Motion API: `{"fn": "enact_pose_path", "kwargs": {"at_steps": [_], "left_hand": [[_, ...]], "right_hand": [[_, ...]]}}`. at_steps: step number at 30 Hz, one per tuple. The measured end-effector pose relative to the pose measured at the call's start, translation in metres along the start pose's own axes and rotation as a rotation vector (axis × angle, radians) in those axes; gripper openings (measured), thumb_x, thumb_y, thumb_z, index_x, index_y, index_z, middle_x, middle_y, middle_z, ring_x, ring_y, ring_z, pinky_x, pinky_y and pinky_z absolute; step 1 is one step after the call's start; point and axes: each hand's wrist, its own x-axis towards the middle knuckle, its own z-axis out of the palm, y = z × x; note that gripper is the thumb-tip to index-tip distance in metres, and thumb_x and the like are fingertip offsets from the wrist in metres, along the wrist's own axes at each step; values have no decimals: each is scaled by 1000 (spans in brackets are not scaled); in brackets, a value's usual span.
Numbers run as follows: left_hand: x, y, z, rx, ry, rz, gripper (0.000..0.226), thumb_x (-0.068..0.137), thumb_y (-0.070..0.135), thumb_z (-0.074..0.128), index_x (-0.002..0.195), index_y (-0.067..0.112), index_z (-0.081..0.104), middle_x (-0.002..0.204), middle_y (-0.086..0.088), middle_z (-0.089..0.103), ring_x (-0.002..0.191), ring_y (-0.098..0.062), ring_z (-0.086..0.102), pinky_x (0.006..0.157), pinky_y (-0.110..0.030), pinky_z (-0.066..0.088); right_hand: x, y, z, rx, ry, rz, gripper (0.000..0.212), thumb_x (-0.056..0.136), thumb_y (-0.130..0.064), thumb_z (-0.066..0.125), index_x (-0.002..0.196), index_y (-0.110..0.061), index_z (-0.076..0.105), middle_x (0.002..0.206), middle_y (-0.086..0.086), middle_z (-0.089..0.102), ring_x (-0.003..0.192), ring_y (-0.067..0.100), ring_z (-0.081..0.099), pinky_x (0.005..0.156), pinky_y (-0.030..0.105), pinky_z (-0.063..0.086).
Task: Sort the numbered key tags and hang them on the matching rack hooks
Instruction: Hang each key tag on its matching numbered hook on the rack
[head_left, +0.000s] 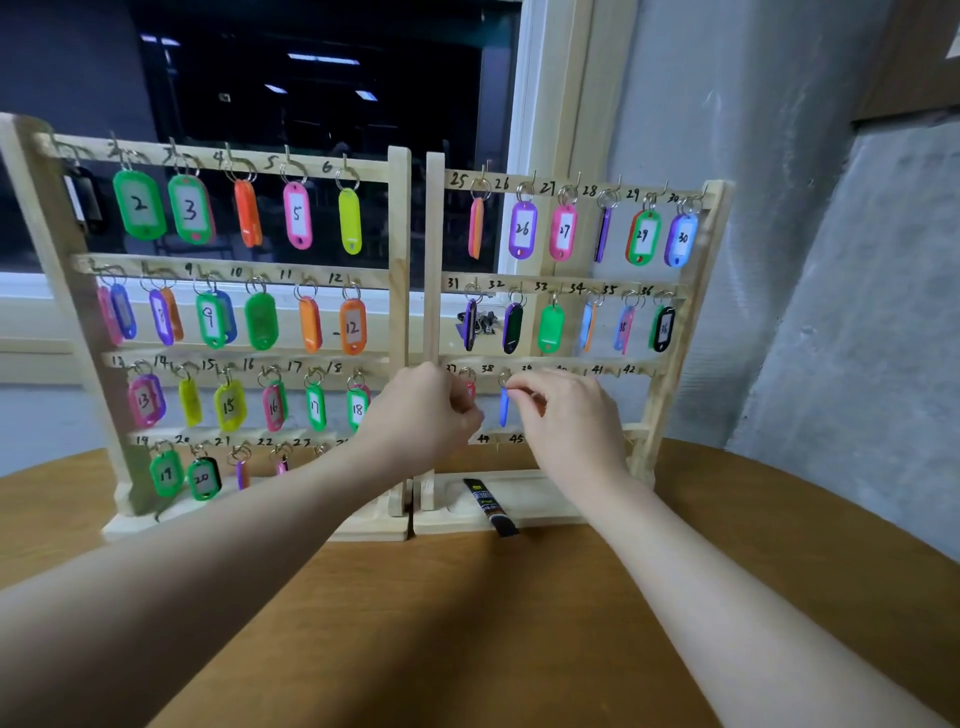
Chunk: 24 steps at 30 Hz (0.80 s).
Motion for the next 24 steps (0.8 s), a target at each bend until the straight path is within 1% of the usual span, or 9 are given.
{"fn": "enact_pose_path", "kwargs": {"at_steps": [6, 9, 11, 12, 15, 18, 20, 22, 24], "left_hand": [[-11, -8, 2, -10, -31, 14, 21, 88, 21, 65, 68, 21, 72, 64, 5, 70, 64, -15, 67, 68, -37, 60], [-22, -7, 5, -69, -101, 30, 22, 90, 21, 63, 71, 21, 72, 60, 5, 70, 52, -4, 61, 55, -25, 52], [-32, 0, 8, -109, -142, 49, 20, 92, 20, 63, 74, 21, 72, 59, 6, 70, 51, -1, 61, 50, -13, 42], [-37, 6, 10, -132, -163, 57, 18, 92, 20, 63, 76, 20, 72, 60, 5, 71, 52, 1, 61, 49, -11, 40], [-55, 23, 20, -169, -248, 88, 17, 90, 19, 62, 77, 19, 72, 63, 4, 72, 60, -7, 65, 57, -24, 51], [-77, 40, 40, -159, -362, 134, 16, 88, 19, 61, 76, 20, 72, 64, 7, 72, 66, -18, 68, 62, -33, 57], [-93, 54, 57, -187, -456, 160, 16, 90, 18, 60, 81, 19, 73, 67, 5, 73, 67, -12, 68, 64, -28, 55], [-106, 72, 78, -200, -529, 214, 15, 92, 17, 60, 86, 19, 74, 69, 5, 74, 63, 1, 63, 62, -14, 47], [-116, 91, 101, -198, -593, 277, 14, 93, 22, 61, 89, 21, 74, 71, 7, 74, 64, 5, 62, 65, -9, 41]], "right_hand": [[-11, 9, -4, 137, -29, 84, 16, 98, -24, 64, 108, -27, 76, 88, -10, 74, 81, 11, 67, 72, 34, 57], [-30, 19, -14, 297, -62, 205, 16, 95, -17, 67, 106, -27, 74, 88, -15, 72, 84, 2, 66, 77, 24, 55], [-48, 28, -28, 349, -75, 245, 18, 91, -9, 72, 95, -27, 74, 85, -14, 72, 81, 3, 66, 76, 17, 52], [-59, 33, -37, 353, -81, 256, 21, 89, -6, 74, 90, -27, 73, 83, -13, 73, 79, 4, 66, 73, 13, 50], [-90, 46, -77, 321, -92, 313, 21, 86, -6, 77, 82, -26, 74, 78, -12, 73, 76, 10, 66, 69, 16, 52], [-127, 61, -127, 280, -74, 400, 21, 87, -6, 76, 82, -26, 75, 81, -18, 72, 80, 10, 68, 73, 21, 55], [-156, 71, -163, 241, -40, 470, 21, 88, -6, 75, 84, -26, 74, 82, -16, 72, 82, 9, 68, 74, 20, 55], [-186, 82, -195, 213, 15, 553, 20, 89, -5, 73, 85, -25, 73, 82, -9, 73, 82, 8, 69, 74, 19, 55], [-217, 95, -217, 144, 43, 652, 21, 90, -4, 71, 85, -24, 72, 83, -8, 73, 81, 5, 68, 73, 18, 54]]}}
